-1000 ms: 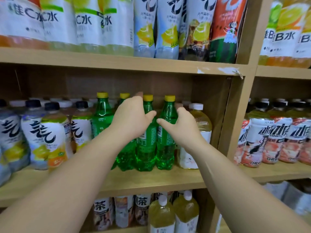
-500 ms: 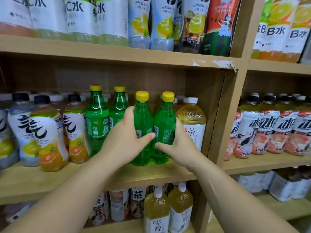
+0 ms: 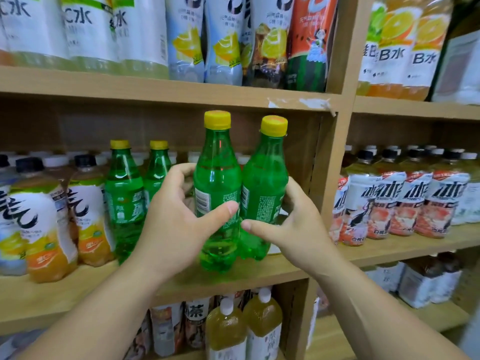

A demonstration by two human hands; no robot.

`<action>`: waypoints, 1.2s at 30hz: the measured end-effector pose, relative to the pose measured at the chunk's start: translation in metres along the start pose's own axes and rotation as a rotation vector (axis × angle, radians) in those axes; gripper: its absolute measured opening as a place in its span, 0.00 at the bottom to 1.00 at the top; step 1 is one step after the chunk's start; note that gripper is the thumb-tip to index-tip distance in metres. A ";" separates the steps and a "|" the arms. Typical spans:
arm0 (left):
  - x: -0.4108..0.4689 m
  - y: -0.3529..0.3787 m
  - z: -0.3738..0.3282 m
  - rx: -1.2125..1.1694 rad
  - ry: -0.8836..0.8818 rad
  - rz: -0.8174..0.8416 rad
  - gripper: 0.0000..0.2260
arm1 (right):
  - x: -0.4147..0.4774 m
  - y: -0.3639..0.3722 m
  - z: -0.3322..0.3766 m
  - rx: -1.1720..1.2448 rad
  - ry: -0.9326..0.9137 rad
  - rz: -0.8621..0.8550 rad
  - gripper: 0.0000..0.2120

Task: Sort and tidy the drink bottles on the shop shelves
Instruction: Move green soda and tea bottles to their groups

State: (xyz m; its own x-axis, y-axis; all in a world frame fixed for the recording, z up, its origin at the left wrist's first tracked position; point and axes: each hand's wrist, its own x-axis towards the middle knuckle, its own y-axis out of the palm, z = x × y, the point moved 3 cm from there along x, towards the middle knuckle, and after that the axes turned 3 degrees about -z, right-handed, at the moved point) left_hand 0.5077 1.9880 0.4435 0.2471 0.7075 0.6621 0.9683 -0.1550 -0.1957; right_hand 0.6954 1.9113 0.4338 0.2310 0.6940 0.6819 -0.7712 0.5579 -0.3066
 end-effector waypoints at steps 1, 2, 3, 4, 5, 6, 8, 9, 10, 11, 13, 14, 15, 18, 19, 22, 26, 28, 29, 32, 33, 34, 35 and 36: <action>0.001 0.004 -0.009 -0.020 0.018 0.012 0.35 | 0.001 -0.010 0.003 0.011 -0.016 -0.024 0.32; 0.003 0.010 -0.018 -0.045 0.029 0.025 0.31 | 0.001 -0.020 0.007 0.027 -0.026 -0.043 0.31; 0.004 0.017 -0.028 -0.074 0.039 0.035 0.29 | 0.001 -0.031 0.010 0.037 -0.034 -0.060 0.31; 0.005 0.025 -0.036 -0.098 0.052 0.040 0.29 | 0.001 -0.042 0.013 0.043 -0.042 -0.076 0.30; 0.006 0.034 -0.045 -0.126 0.066 0.044 0.29 | 0.001 -0.054 0.016 0.049 -0.052 -0.092 0.30; 0.007 0.043 -0.055 -0.152 0.084 0.047 0.29 | 0.001 -0.066 0.018 0.060 -0.061 -0.106 0.30; 0.009 0.063 -0.075 -0.214 0.125 0.048 0.26 | 0.001 -0.092 0.023 0.069 -0.084 -0.138 0.29; 0.011 0.074 -0.086 -0.239 0.141 0.046 0.25 | 0.000 -0.106 0.024 0.058 -0.097 -0.157 0.28; 0.013 0.085 -0.097 -0.254 0.156 0.045 0.24 | 0.001 -0.121 0.026 0.039 -0.115 -0.175 0.28; 0.016 0.097 -0.107 -0.268 0.171 0.041 0.24 | 0.002 -0.137 0.027 0.016 -0.130 -0.191 0.27; 0.022 0.123 -0.126 -0.284 0.206 0.029 0.24 | 0.004 -0.172 0.022 -0.022 -0.143 -0.219 0.27; 0.026 0.137 -0.135 -0.281 0.226 0.017 0.24 | 0.006 -0.190 0.018 -0.043 -0.151 -0.238 0.27; 0.030 0.150 -0.145 -0.283 0.241 -0.001 0.23 | 0.009 -0.210 0.014 -0.065 -0.160 -0.265 0.26; 0.043 0.190 -0.176 -0.281 0.296 -0.037 0.23 | 0.019 -0.272 0.006 -0.126 -0.176 -0.354 0.23; 0.049 0.201 -0.187 -0.276 0.316 -0.046 0.22 | 0.025 -0.292 0.005 -0.139 -0.176 -0.375 0.21; 0.067 0.233 -0.217 -0.225 0.374 -0.074 0.23 | 0.051 -0.350 -0.002 -0.160 -0.175 -0.431 0.16; 0.085 0.266 -0.240 -0.184 0.399 -0.127 0.17 | 0.100 -0.400 -0.012 -0.245 -0.186 -0.503 0.31; 0.090 0.277 -0.242 -0.177 0.376 -0.138 0.16 | 0.123 -0.413 -0.016 -0.260 -0.192 -0.538 0.26; 0.092 0.280 -0.241 -0.167 0.355 -0.150 0.16 | 0.133 -0.415 -0.018 -0.252 -0.191 -0.546 0.24; 0.096 0.286 -0.236 -0.141 0.295 -0.193 0.19 | 0.159 -0.414 -0.024 -0.232 -0.137 -0.535 0.32; 0.096 0.287 -0.234 -0.137 0.274 -0.206 0.20 | 0.166 -0.412 -0.026 -0.217 -0.124 -0.534 0.36; 0.097 0.287 -0.233 -0.131 0.254 -0.220 0.20 | 0.172 -0.410 -0.026 -0.193 -0.131 -0.533 0.36; 0.097 0.287 -0.233 -0.122 0.237 -0.230 0.20 | 0.176 -0.409 -0.022 -0.181 -0.151 -0.537 0.34; 0.097 0.287 -0.233 -0.114 0.227 -0.240 0.18 | 0.181 -0.407 -0.018 -0.186 -0.181 -0.551 0.32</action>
State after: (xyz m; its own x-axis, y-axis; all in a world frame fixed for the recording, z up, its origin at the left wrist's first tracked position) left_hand 0.8179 1.8512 0.6204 0.0009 0.5637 0.8260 0.9944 -0.0877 0.0588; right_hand 1.0619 1.8177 0.6702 0.4493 0.2011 0.8704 -0.4464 0.8945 0.0238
